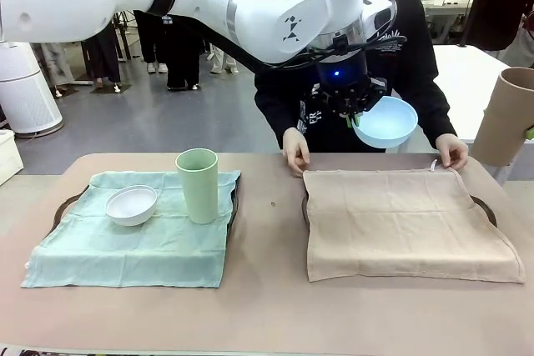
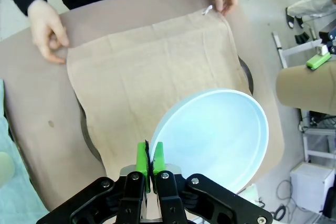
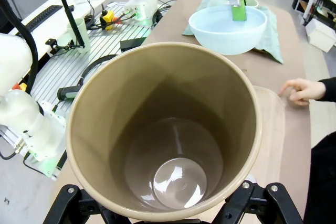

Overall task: Set up a tray with a mat and arrange the tableware.
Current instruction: Place the Picnic Bowl and Reusable plastic cup back onto the Handle tray in front of the human's position.

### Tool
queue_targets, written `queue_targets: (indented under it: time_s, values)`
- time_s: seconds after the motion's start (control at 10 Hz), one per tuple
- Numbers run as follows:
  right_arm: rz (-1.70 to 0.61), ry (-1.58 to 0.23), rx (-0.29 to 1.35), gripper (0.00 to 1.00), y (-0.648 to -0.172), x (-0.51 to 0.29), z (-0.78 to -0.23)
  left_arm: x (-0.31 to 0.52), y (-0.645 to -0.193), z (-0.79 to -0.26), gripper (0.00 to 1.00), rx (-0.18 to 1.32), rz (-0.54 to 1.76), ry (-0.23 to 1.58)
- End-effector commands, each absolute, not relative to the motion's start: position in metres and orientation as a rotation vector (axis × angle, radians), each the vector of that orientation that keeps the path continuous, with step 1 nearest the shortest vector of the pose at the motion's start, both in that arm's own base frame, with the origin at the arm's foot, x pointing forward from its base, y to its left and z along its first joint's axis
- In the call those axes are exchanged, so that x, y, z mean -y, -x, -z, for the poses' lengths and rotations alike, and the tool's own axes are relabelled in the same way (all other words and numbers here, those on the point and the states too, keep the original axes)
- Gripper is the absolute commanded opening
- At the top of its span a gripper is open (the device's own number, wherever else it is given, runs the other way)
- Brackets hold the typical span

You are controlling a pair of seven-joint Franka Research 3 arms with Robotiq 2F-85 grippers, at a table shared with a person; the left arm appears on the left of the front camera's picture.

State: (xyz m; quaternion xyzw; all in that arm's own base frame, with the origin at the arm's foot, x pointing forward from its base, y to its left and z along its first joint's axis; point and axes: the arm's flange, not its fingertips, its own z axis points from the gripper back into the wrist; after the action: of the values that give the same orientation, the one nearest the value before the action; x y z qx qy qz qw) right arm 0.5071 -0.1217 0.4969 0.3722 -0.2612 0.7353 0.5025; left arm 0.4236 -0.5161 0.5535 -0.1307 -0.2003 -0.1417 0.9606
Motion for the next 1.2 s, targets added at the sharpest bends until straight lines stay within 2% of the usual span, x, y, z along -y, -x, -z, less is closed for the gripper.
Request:
queue_targets:
  time_s: [0.0, 0.5, 0.6, 0.7, 0.8, 1.1]
  values:
    - [-1.786, -0.903, 0.638, 0.15, -0.508, 0.122, -0.499, 0.514, -0.423, -0.555, 0.0, 0.414, 0.291, 0.273]
    - [-1.786, -0.903, 0.638, 0.15, -0.508, 0.122, -0.499, 0.514, -0.423, -0.555, 0.0, 0.414, 0.291, 0.273]
    - [-1.786, -0.903, 0.638, 0.15, -0.508, 0.122, -0.499, 0.516, -0.424, -0.554, 0.04, 0.406, 0.287, 0.265]
    - [-1.776, -0.899, 0.631, 0.85, -0.507, 0.122, -0.497, 0.513, -0.429, -0.544, 0.04, 0.395, 0.3, 0.321]
    - [-1.849, -0.929, 0.613, 0.85, -0.513, 0.119, -0.485, 0.511, -0.434, -0.534, 0.04, 0.39, 0.3, 0.322]
    - [-1.858, -1.001, 0.61, 0.85, -0.532, 0.098, -0.441, 0.51, -0.444, -0.496, 0.04, 0.33, 0.309, 0.235]
